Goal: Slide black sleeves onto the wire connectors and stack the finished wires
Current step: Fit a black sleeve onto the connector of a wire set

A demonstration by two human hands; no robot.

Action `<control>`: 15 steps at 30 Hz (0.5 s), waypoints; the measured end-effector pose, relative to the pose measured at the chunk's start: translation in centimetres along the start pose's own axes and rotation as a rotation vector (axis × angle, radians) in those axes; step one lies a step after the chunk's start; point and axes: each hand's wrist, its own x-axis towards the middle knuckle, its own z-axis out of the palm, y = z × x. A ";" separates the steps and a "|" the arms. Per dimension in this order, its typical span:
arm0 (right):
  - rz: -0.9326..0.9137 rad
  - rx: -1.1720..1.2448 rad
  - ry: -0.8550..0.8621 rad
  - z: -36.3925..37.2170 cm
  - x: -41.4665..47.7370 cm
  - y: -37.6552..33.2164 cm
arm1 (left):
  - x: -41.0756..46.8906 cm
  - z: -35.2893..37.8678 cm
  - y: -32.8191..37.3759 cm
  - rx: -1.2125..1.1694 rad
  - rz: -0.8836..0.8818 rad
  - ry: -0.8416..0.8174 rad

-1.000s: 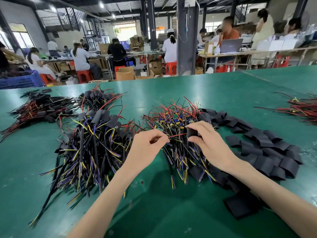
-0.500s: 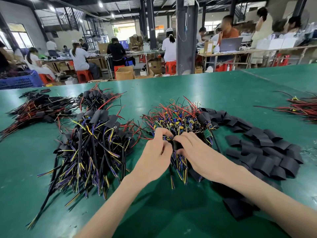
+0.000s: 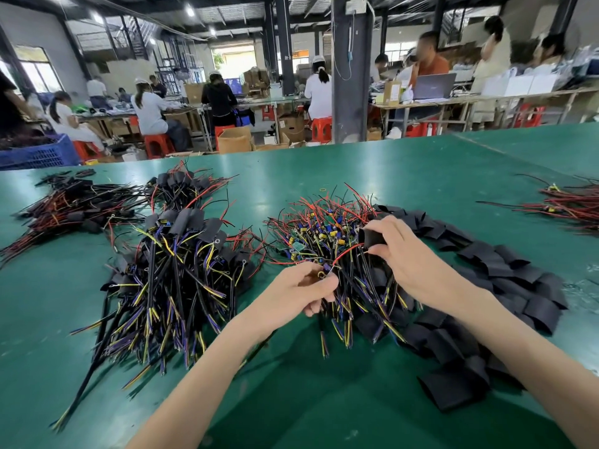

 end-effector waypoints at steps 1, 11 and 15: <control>0.001 -0.006 0.007 -0.1 0.0 0.1 | 0.0 -0.2 0.0 -0.019 0.008 0.017; -0.175 -0.287 0.021 -0.1 -0.3 -0.5 | 0.5 -0.7 -0.4 0.252 0.165 0.240; -0.226 -0.286 0.008 0.6 -0.3 -0.9 | 0.5 -0.2 -0.6 0.268 0.205 0.263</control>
